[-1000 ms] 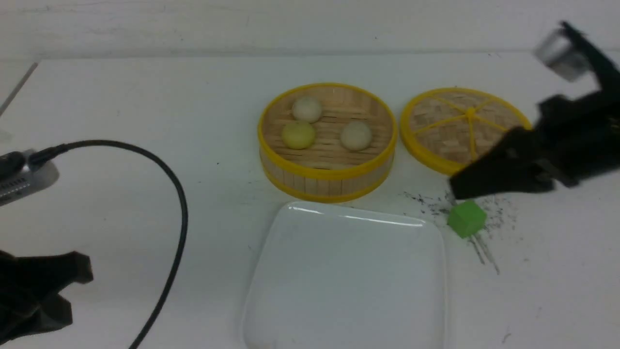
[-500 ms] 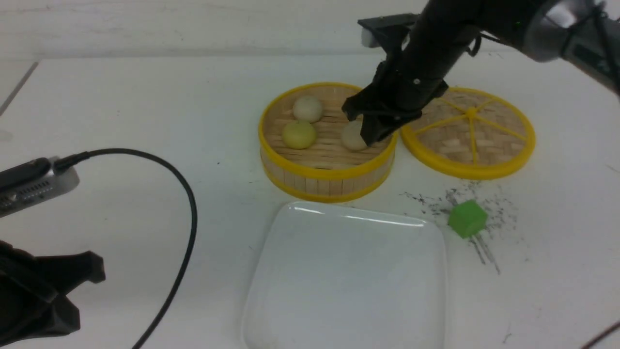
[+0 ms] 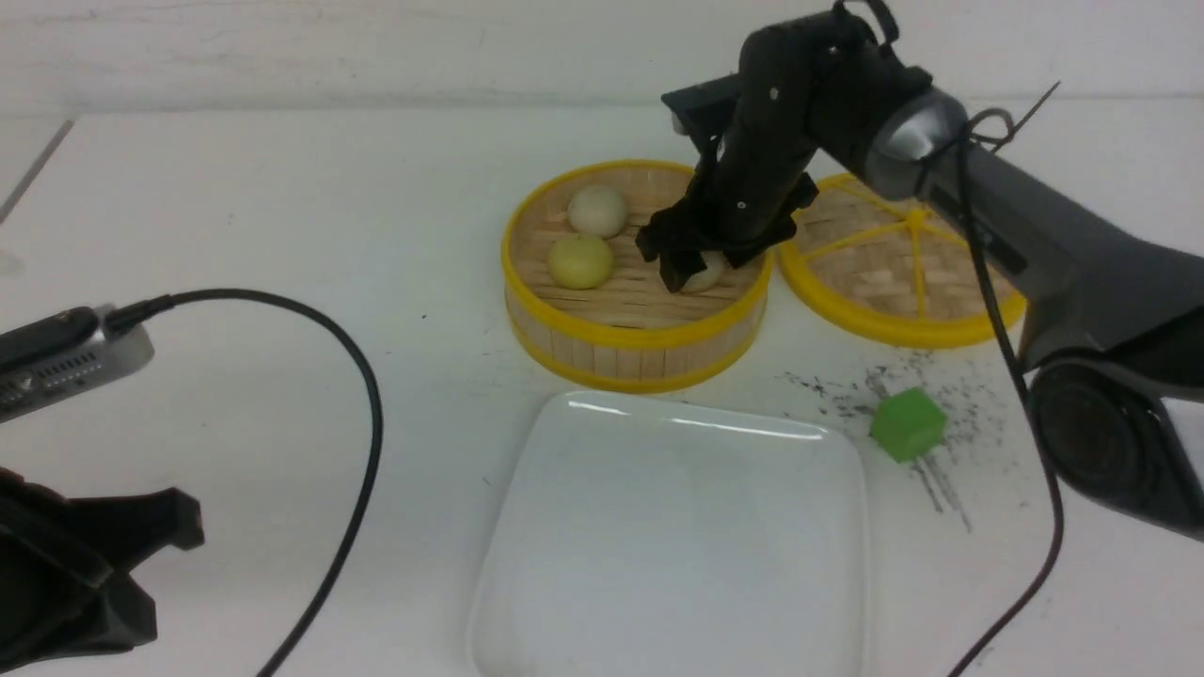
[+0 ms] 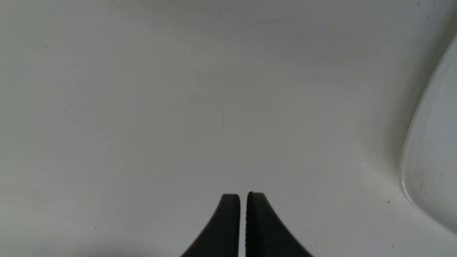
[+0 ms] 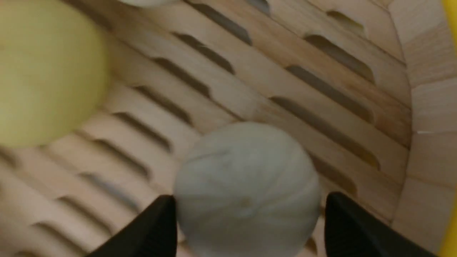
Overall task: Put the steamed buns into the plate on the white tablecloth.
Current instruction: 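Reach toward a bun in the bamboo steamer with the right gripper, then move the steamed bun from the bamboo steamer onto the white plate with the right gripper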
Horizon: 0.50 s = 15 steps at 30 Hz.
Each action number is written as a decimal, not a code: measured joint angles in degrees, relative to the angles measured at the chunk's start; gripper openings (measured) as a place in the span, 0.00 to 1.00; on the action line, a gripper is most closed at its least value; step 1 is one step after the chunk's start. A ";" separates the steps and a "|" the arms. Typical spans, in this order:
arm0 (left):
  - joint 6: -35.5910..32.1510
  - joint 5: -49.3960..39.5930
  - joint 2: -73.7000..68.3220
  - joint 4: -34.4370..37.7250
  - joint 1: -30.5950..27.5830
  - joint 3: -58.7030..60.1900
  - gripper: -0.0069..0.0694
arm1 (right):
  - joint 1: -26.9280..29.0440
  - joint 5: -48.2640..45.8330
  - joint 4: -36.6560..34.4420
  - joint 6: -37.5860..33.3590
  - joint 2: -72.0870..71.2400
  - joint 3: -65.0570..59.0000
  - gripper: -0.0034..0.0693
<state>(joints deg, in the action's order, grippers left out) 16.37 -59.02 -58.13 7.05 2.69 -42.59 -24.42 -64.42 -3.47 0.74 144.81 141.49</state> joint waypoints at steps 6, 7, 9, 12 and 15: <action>0.00 0.00 -0.18 0.00 0.00 0.00 0.16 | 0.00 -1.99 -0.38 0.00 0.32 2.30 0.26; 0.00 0.00 -0.18 0.00 0.00 -0.05 0.16 | 0.00 -3.13 -0.49 0.00 0.08 2.78 0.18; 0.00 -0.11 -0.18 0.00 0.00 -0.10 0.16 | -0.02 -5.68 -0.90 -0.26 -0.89 3.90 0.08; 0.00 -0.32 -0.24 0.00 0.00 -0.10 0.17 | -0.02 -6.91 -2.30 -0.74 -3.57 5.20 0.08; 0.00 -0.37 -0.24 0.00 0.00 -0.10 0.18 | -0.02 -7.32 -4.70 -1.28 -8.86 4.99 0.08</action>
<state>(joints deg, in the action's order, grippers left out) 16.37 -59.39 -58.38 7.05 2.69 -42.69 -24.44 -71.74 -8.17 -0.55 135.95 146.48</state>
